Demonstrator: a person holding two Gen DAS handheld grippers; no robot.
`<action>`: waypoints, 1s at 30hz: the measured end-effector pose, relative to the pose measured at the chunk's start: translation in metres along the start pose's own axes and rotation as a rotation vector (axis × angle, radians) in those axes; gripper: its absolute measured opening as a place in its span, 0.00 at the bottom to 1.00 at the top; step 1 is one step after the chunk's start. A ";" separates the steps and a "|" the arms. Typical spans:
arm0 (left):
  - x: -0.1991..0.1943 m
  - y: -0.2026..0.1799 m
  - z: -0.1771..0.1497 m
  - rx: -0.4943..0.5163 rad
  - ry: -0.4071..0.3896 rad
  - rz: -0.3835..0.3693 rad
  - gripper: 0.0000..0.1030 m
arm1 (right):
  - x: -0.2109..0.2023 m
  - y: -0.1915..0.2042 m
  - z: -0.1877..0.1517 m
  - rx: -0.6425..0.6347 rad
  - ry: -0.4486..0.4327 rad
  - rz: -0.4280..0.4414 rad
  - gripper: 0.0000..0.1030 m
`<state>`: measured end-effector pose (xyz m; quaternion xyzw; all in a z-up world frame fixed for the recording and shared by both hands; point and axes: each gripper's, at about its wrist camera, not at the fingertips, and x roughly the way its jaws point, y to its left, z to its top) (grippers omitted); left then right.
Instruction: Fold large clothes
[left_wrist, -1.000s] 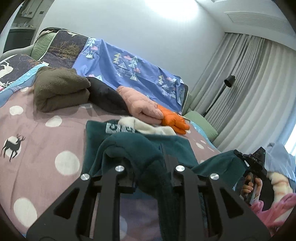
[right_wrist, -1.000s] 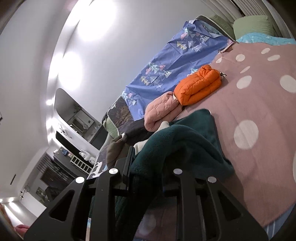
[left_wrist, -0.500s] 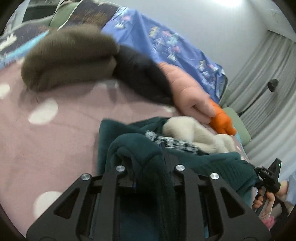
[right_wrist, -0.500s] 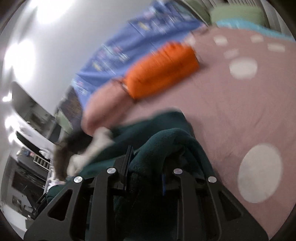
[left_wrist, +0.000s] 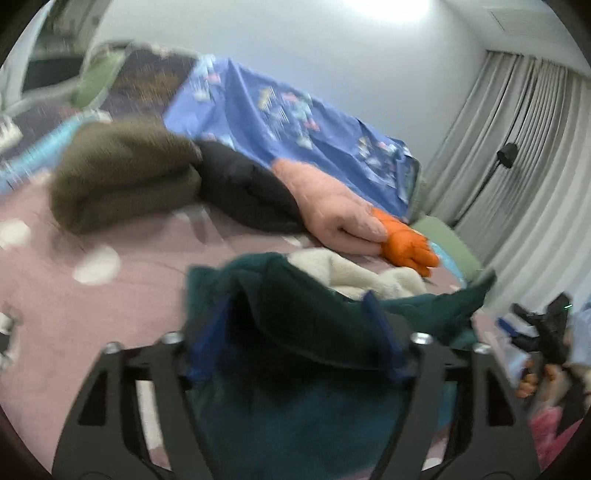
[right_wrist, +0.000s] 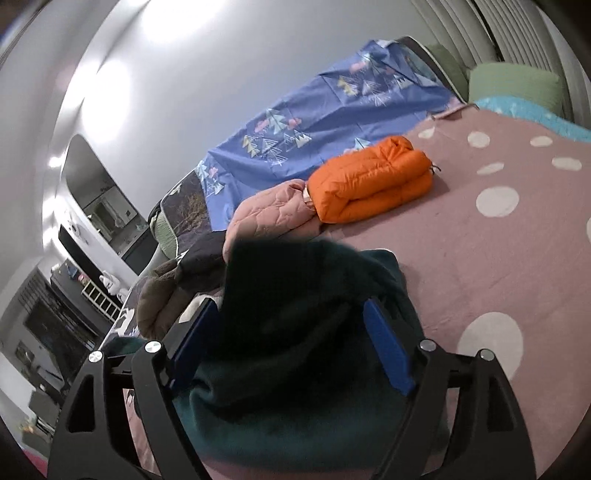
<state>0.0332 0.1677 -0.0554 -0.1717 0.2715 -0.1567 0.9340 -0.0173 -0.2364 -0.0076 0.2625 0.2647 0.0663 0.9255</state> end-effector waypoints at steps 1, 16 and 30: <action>-0.008 -0.002 0.001 0.019 -0.021 0.012 0.77 | -0.002 0.002 -0.001 -0.013 -0.001 -0.003 0.79; 0.050 0.000 0.025 0.173 0.090 0.105 0.76 | 0.078 0.011 0.022 -0.325 0.077 -0.269 0.79; 0.152 0.028 0.048 0.070 0.248 -0.027 0.18 | 0.165 -0.025 0.058 -0.238 0.153 -0.262 0.14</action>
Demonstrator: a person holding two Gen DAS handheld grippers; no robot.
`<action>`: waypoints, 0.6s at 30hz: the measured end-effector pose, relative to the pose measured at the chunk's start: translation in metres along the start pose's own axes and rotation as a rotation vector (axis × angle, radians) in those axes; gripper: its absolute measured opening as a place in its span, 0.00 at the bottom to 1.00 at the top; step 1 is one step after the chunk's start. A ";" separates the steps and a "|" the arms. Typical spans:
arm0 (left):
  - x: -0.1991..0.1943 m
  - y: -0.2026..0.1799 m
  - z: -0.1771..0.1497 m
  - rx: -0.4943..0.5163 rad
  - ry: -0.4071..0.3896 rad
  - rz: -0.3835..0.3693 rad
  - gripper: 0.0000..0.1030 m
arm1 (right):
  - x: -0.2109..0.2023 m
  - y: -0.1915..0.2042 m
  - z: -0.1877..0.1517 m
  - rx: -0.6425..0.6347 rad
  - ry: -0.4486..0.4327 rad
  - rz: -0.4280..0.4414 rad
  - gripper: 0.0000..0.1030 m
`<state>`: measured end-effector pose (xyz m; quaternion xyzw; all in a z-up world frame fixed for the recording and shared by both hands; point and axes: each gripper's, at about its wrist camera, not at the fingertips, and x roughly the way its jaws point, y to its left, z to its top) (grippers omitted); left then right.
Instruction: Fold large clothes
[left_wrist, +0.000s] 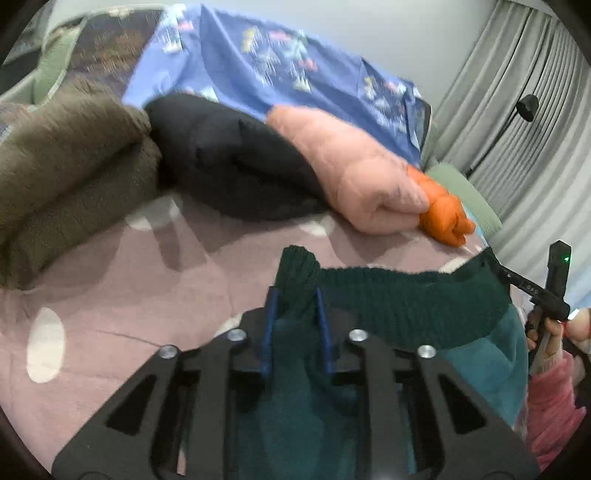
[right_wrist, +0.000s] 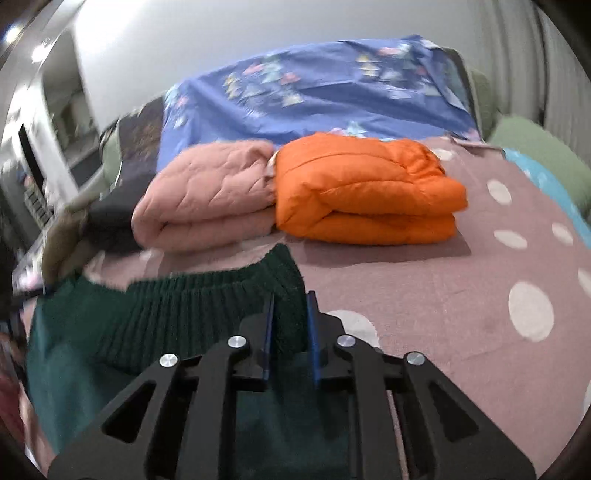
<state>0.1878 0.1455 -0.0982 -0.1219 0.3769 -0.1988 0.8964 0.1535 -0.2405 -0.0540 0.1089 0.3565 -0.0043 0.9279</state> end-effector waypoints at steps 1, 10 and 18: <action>-0.002 0.001 -0.001 -0.002 -0.020 0.025 0.17 | 0.004 -0.004 0.002 0.020 0.002 -0.009 0.13; 0.026 0.039 -0.012 -0.163 0.036 0.109 0.16 | 0.067 -0.023 -0.005 0.139 0.155 -0.059 0.16; -0.045 0.050 -0.027 -0.243 -0.044 -0.079 0.58 | -0.028 -0.054 -0.026 0.092 0.082 0.108 0.66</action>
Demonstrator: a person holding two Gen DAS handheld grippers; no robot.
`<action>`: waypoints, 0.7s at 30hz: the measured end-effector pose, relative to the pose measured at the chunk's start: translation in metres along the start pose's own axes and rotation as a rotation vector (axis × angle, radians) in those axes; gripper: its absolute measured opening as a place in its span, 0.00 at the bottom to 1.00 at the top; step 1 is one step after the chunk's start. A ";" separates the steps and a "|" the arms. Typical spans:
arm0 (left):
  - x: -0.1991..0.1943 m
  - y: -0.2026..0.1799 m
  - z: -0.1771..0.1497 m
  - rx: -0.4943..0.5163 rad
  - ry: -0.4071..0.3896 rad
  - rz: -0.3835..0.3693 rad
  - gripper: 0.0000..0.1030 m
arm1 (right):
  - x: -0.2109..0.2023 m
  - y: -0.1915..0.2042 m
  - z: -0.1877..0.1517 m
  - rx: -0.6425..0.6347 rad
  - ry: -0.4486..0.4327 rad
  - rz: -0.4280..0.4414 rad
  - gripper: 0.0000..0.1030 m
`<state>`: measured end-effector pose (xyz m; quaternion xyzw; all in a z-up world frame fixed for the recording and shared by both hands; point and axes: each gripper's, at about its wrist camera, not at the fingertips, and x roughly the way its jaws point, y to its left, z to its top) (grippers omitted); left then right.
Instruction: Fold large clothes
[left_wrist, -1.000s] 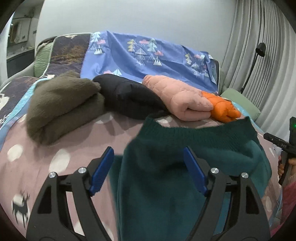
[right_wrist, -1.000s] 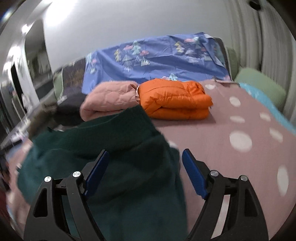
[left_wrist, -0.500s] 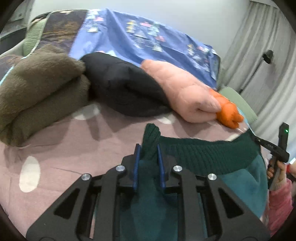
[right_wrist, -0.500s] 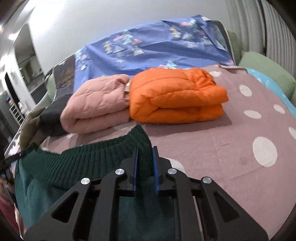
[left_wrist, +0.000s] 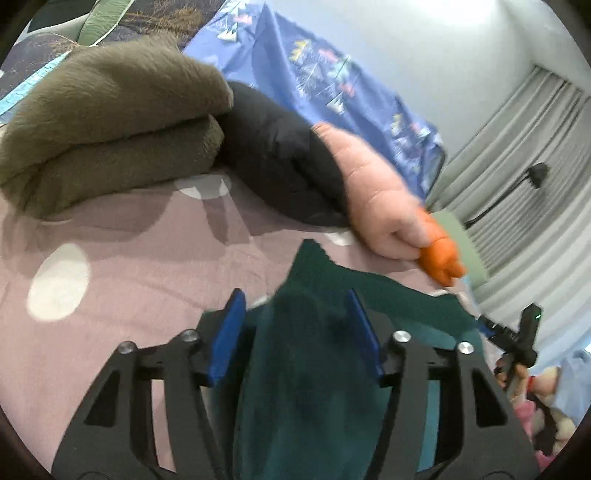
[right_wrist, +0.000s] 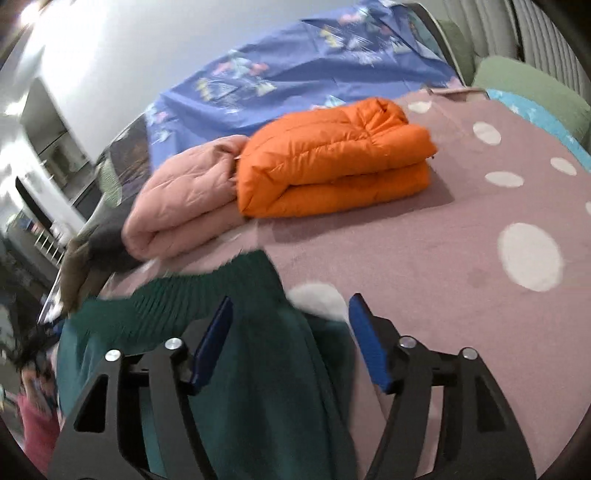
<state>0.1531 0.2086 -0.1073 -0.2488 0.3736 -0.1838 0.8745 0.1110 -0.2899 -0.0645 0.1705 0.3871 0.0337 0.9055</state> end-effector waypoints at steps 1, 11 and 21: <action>-0.011 0.001 -0.006 0.012 0.000 -0.013 0.59 | -0.006 -0.002 -0.009 -0.004 0.010 0.011 0.66; -0.014 -0.025 -0.034 0.131 0.056 0.139 0.08 | -0.031 0.025 -0.026 0.028 -0.058 -0.082 0.08; -0.045 -0.009 -0.069 0.081 0.062 0.186 0.26 | -0.040 0.010 -0.063 0.138 0.020 -0.079 0.14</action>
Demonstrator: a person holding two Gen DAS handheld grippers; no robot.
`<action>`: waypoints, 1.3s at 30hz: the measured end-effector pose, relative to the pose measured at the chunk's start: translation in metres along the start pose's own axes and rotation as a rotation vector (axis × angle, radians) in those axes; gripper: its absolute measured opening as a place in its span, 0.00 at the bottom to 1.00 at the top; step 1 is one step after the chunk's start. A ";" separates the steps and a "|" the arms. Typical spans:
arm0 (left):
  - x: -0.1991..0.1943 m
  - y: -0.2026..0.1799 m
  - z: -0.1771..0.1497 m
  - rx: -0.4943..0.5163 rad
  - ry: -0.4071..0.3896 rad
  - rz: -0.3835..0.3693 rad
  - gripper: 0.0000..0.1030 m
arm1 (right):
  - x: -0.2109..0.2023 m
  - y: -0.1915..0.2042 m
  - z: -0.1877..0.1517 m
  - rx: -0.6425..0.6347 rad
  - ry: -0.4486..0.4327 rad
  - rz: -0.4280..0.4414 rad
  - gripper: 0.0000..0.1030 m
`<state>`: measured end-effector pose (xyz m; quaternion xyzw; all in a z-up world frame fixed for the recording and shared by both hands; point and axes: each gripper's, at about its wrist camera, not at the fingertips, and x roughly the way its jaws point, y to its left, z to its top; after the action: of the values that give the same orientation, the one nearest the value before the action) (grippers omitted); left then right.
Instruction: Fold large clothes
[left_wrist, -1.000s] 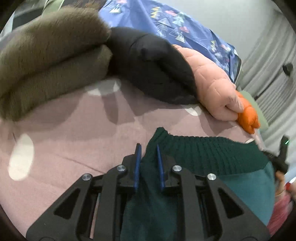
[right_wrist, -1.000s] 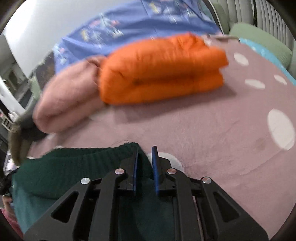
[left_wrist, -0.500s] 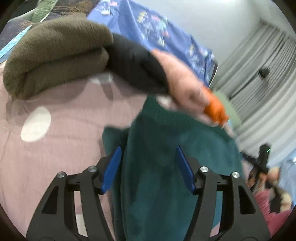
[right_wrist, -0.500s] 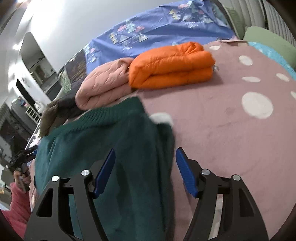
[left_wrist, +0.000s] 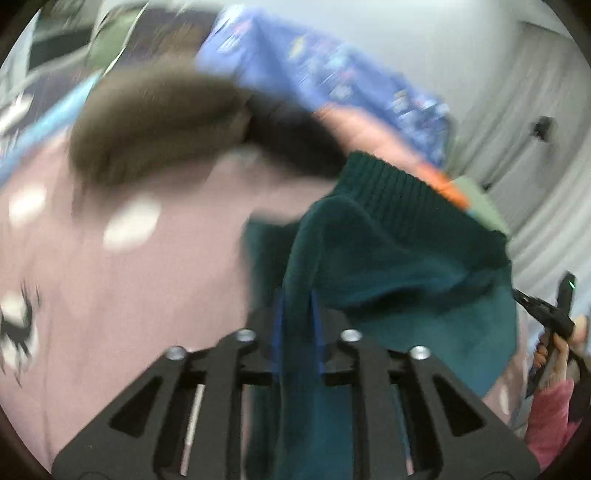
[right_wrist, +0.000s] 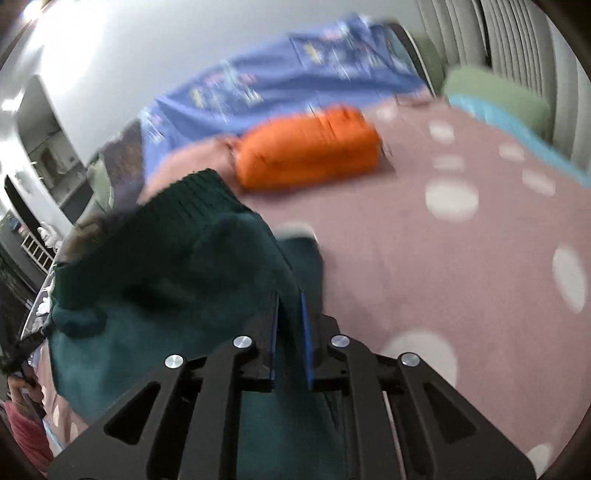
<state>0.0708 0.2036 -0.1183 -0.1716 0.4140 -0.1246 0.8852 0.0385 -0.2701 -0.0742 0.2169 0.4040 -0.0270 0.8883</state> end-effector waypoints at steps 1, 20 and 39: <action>0.011 0.009 -0.005 -0.041 0.010 -0.013 0.30 | 0.005 -0.004 -0.005 0.032 0.016 0.011 0.20; -0.008 -0.006 -0.040 0.063 -0.036 0.079 0.37 | -0.019 0.001 -0.050 -0.029 0.027 -0.169 0.42; 0.117 -0.161 0.025 0.462 -0.064 0.255 0.72 | 0.112 0.125 0.026 -0.350 -0.016 -0.143 0.82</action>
<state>0.1510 0.0198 -0.1184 0.0845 0.3646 -0.0976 0.9222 0.1599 -0.1530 -0.0953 0.0294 0.4099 -0.0210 0.9114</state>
